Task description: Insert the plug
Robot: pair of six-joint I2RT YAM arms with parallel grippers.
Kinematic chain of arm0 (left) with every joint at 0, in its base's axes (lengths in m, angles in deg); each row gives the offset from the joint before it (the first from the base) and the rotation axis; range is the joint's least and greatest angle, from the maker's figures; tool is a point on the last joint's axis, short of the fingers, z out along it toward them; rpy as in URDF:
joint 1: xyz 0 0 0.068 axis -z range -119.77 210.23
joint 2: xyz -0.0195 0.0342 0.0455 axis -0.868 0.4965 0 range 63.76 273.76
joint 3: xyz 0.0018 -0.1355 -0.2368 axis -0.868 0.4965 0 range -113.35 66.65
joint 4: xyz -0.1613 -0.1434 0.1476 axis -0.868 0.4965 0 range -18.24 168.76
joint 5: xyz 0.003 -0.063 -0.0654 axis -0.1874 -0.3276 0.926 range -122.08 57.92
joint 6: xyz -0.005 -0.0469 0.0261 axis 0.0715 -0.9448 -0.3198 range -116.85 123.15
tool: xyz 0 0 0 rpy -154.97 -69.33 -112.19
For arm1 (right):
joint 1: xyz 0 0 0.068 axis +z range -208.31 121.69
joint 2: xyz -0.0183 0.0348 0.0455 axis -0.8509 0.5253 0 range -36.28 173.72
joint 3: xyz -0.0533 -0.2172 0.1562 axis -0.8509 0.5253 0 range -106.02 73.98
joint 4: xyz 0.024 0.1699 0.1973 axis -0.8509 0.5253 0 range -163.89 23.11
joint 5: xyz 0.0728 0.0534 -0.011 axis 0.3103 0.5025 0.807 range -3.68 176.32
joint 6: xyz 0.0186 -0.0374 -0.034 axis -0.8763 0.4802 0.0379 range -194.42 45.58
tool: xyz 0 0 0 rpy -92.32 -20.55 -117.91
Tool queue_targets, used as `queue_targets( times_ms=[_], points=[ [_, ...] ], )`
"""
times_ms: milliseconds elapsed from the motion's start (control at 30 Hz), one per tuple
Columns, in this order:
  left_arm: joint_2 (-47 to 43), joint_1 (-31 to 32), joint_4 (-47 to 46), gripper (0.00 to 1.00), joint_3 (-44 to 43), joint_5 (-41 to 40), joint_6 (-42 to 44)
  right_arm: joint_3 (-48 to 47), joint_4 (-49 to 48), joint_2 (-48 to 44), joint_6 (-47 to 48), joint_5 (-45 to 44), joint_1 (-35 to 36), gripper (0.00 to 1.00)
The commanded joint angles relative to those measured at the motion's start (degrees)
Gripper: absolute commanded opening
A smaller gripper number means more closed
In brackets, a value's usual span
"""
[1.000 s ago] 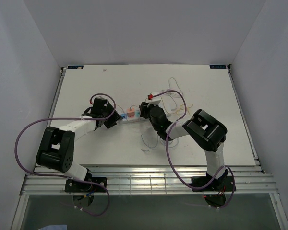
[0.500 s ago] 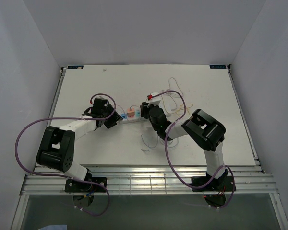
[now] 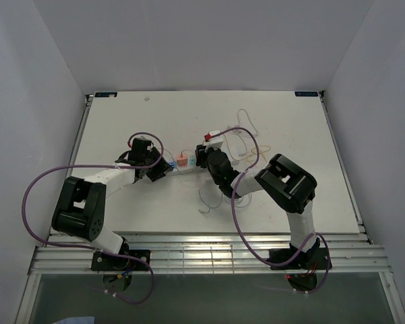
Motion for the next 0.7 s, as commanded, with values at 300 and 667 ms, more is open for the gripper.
queue_targets(
  times_ms=[300,667],
  points=[
    [-3.4,-0.3,1.5,0.55,-0.7,-0.6,1.2,-1.1,2.8,2.4,-0.4,-5.2,3.8,0.08],
    [-2.7,-0.3,1.6,0.53,-0.2,-1.1,0.9,8.9,-17.5,6.9,4.7,-7.5,6.2,0.08]
  ],
)
